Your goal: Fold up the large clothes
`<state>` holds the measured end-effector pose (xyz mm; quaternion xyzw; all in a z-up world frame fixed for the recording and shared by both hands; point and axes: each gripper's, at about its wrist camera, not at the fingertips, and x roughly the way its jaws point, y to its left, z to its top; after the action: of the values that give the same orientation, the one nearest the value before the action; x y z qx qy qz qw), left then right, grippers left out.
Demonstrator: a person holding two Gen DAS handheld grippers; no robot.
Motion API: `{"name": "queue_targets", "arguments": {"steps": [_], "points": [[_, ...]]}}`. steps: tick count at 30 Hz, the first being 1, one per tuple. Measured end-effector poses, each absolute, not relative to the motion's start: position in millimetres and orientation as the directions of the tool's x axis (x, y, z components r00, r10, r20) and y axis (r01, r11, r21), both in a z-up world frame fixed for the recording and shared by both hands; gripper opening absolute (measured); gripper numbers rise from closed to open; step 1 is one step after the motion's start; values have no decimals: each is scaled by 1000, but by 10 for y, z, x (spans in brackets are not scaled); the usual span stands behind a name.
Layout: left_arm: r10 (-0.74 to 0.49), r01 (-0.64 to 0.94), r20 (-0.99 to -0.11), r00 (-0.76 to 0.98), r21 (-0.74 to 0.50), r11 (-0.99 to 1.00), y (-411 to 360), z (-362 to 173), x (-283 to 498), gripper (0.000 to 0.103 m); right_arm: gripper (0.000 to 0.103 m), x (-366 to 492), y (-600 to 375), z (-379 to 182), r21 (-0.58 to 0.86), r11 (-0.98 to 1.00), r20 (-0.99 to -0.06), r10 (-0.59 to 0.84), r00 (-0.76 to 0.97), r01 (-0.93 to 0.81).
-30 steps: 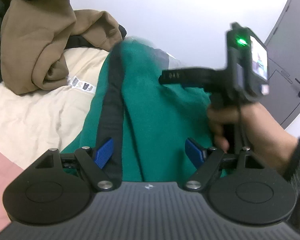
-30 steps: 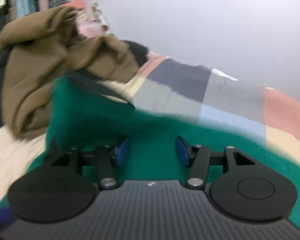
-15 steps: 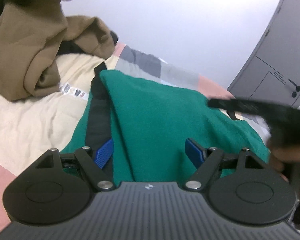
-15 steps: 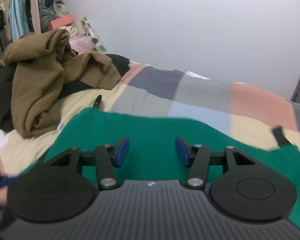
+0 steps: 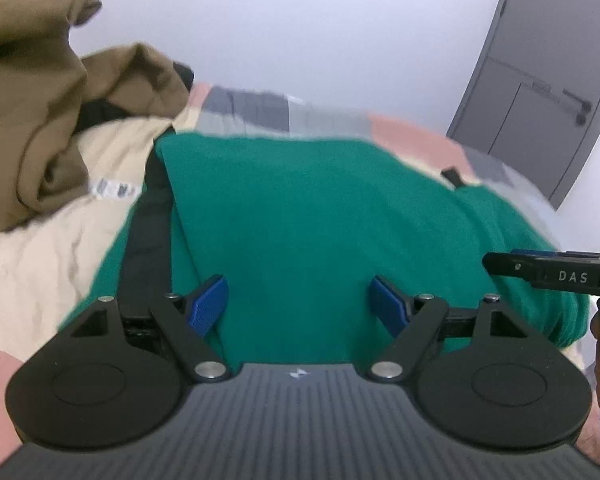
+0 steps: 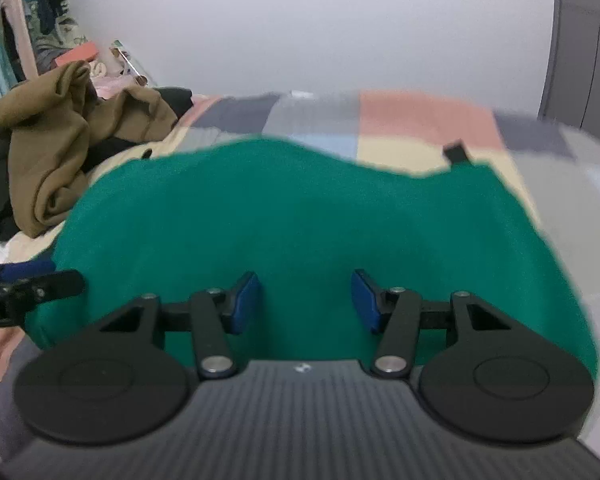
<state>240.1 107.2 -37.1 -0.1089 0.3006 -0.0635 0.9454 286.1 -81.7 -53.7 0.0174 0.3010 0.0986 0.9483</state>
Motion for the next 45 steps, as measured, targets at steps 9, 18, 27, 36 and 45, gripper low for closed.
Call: {"name": "queue_targets", "arguments": {"steps": [9, 18, 27, 36, 45], "points": [[-181, 45, -580, 794, -241, 970, 988, -500, 2478, 87, 54, 2902, -829, -808, 137, 976, -554, 217, 804, -169], [-192, -2, -595, 780, -310, 951, 1086, -338, 2209, 89, 55, 2516, -1080, -650, 382, 918, -523, 307, 795, -103], [-166, -110, -638, 752, -370, 923, 1179, -309, 1938, 92, 57, 2115, -1379, -759, 548, 836, -531, 330, 781, 20], [-227, -158, -660, 717, -471, 868, 1261, -496, 1970, 95, 88, 2271, -1584, -1119, 727, 672, -539, 434, 722, 139], [-409, -281, -565, 716, -770, 573, 1683, -852, 2014, 96, 89, 2506, -1906, -1564, 883, 359, -444, 431, 786, 301]]}}
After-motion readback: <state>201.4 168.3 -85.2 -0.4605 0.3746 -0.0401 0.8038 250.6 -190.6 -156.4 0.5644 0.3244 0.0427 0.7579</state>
